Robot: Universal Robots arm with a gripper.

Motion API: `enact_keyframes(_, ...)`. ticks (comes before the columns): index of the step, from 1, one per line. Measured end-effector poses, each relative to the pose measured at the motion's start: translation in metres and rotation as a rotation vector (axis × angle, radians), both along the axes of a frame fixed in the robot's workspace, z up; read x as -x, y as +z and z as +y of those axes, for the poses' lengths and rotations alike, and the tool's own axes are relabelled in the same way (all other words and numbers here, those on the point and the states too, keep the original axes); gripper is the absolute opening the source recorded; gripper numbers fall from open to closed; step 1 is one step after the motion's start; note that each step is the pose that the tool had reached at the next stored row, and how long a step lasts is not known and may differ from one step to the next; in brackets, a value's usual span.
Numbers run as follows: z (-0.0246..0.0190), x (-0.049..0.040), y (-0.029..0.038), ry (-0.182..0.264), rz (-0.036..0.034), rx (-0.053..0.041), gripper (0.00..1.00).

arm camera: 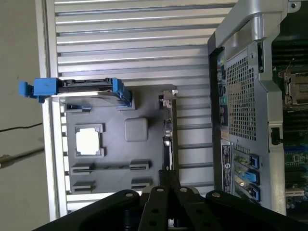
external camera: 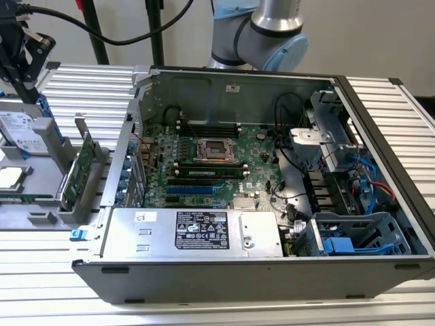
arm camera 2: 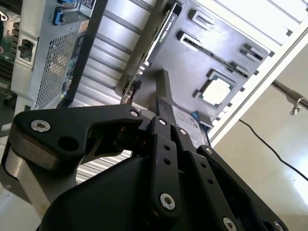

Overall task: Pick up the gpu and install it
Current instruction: 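Pick up the gpu and move the gpu toward the slot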

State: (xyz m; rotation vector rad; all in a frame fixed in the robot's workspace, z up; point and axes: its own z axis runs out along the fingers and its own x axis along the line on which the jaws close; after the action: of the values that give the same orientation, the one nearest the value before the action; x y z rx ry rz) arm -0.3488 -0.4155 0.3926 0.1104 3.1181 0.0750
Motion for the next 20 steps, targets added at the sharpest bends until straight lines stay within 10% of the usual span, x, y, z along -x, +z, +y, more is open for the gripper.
enact_keyframes(20, -0.0203, -0.0028, 0.0, 0.0, 0.0001, -0.0001, 0.0)
